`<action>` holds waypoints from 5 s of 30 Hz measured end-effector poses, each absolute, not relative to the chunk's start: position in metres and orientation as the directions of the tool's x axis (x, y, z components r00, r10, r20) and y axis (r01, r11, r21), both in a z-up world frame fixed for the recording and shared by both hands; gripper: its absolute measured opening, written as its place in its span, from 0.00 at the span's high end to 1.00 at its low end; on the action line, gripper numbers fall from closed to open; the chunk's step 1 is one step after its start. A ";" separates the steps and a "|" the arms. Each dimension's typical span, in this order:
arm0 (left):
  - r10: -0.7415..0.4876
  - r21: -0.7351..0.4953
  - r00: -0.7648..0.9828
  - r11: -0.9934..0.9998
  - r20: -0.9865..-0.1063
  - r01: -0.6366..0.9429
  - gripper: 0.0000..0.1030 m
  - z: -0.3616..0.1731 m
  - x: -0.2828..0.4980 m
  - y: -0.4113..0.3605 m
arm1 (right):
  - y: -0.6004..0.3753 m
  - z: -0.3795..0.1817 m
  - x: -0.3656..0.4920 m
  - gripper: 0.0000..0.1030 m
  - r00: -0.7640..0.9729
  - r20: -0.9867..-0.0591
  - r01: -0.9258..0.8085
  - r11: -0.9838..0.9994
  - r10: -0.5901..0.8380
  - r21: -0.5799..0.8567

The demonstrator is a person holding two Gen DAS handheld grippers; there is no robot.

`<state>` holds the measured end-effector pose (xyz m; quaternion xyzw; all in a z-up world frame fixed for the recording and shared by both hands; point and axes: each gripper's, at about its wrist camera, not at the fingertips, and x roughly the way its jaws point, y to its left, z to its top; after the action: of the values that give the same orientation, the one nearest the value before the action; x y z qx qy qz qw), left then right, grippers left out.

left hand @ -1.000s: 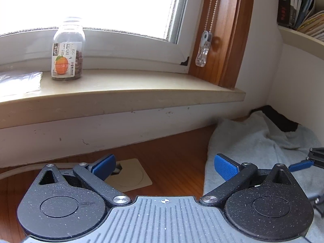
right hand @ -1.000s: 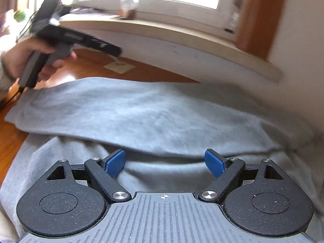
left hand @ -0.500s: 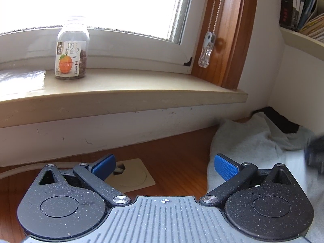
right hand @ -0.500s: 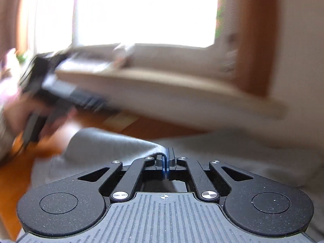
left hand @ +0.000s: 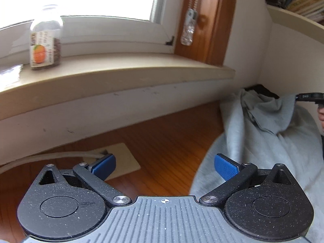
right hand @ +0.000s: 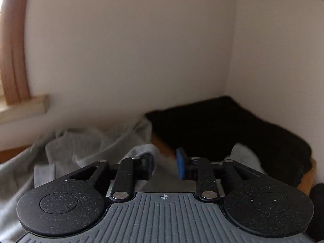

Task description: Fold clothes

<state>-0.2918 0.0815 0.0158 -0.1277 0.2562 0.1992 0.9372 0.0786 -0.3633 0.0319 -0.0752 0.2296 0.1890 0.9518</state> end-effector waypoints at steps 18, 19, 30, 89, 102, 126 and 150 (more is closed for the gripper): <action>0.301 -0.099 0.780 0.903 -0.548 -0.418 0.00 0.012 -0.287 0.071 | -0.219 0.030 0.054 0.40 0.646 -0.460 -0.741 0.645 0.609 -0.186; 0.301 -0.099 0.781 0.903 -0.548 -0.418 0.00 0.012 -0.287 0.071 | -0.207 0.028 0.057 0.40 0.644 -0.464 -0.749 0.627 0.608 -0.216; 0.294 -0.100 0.789 0.908 -0.540 -0.407 0.00 0.014 -0.286 0.065 | -0.199 0.015 0.093 0.90 0.627 -0.522 -0.686 0.728 0.578 -0.019; 0.331 -0.183 0.772 0.850 -0.543 -0.494 0.89 0.004 -0.345 0.093 | -0.177 0.072 0.065 0.50 0.707 -0.375 -0.672 0.735 0.600 -0.091; 0.489 -0.078 0.682 0.780 -0.545 -0.621 0.94 0.008 -0.363 0.124 | -0.246 0.007 0.048 0.56 0.474 -0.618 -0.825 0.562 0.627 -0.062; 0.199 -0.136 0.841 0.943 -0.503 -0.304 0.12 0.008 -0.205 0.025 | -0.359 0.010 0.066 0.49 0.641 -0.485 -0.673 0.740 0.595 0.019; 0.075 -0.230 0.839 0.945 -0.538 -0.233 0.01 -0.020 -0.181 0.008 | -0.292 0.056 0.050 0.95 0.466 -0.497 -0.810 0.579 0.732 0.093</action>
<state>-0.1811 0.0085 -0.0205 -0.1448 0.2716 0.0812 0.9480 0.0498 -0.2921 0.0555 -0.0782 0.2497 0.4523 0.8526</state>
